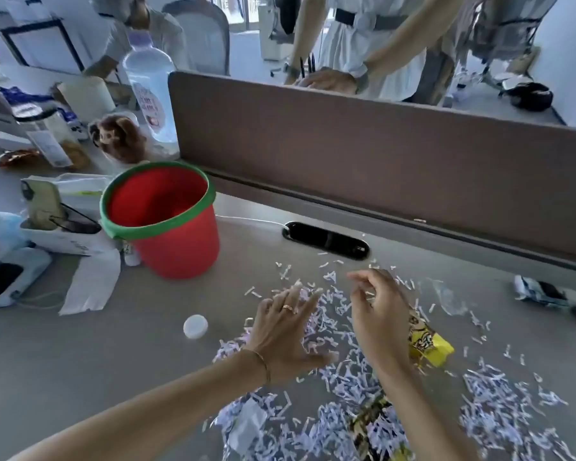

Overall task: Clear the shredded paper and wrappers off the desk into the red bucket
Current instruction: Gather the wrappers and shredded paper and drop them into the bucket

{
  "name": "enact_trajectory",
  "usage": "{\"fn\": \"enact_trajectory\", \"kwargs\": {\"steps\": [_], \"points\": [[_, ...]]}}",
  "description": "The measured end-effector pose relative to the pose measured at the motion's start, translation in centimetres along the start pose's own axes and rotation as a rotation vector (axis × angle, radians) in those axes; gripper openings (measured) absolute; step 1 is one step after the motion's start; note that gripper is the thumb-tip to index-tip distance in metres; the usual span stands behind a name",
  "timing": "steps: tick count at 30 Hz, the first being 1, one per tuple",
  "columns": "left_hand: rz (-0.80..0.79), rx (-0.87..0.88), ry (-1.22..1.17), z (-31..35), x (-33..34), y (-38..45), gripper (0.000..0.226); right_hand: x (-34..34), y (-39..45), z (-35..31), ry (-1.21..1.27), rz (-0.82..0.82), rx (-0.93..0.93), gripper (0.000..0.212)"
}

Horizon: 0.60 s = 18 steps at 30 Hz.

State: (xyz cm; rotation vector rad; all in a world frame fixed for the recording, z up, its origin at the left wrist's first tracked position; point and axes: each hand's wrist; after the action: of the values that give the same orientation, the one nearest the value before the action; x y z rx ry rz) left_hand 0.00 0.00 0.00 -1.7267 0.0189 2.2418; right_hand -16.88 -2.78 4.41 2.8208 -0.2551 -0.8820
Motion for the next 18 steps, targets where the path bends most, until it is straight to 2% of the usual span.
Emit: {"fn": "enact_trajectory", "kwargs": {"steps": [4,11,13,16,18], "points": [[0.151,0.154,0.059,0.8,1.8,0.6,0.097,0.1,-0.4,1.2,0.011,0.001,-0.015,0.029],[0.275,0.294,0.07,1.0,2.6,2.8,0.031,-2.0,-0.5,2.7,-0.011,0.145,-0.221,0.026],[0.276,0.338,0.103,1.1,2.7,3.2,0.026,-3.4,-0.5,3.1,-0.127,0.2,-0.238,0.026],[0.29,0.351,0.108,0.9,2.9,3.6,0.03,-5.2,-0.7,4.4,-0.424,0.149,-0.086,0.03],[0.31,0.36,0.083,0.9,2.9,3.8,0.035,-5.8,-1.3,5.3,-0.626,0.039,0.107,0.055]]}}
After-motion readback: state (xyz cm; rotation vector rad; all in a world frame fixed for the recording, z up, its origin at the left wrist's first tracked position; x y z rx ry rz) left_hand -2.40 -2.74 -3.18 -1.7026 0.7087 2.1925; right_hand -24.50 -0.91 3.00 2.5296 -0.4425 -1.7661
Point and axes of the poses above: each hand's wrist, its own y-axis towards the middle knuckle, its own x-axis out of the palm, z = x × y, and after that the axes turned 5 degrees about x, right-handed
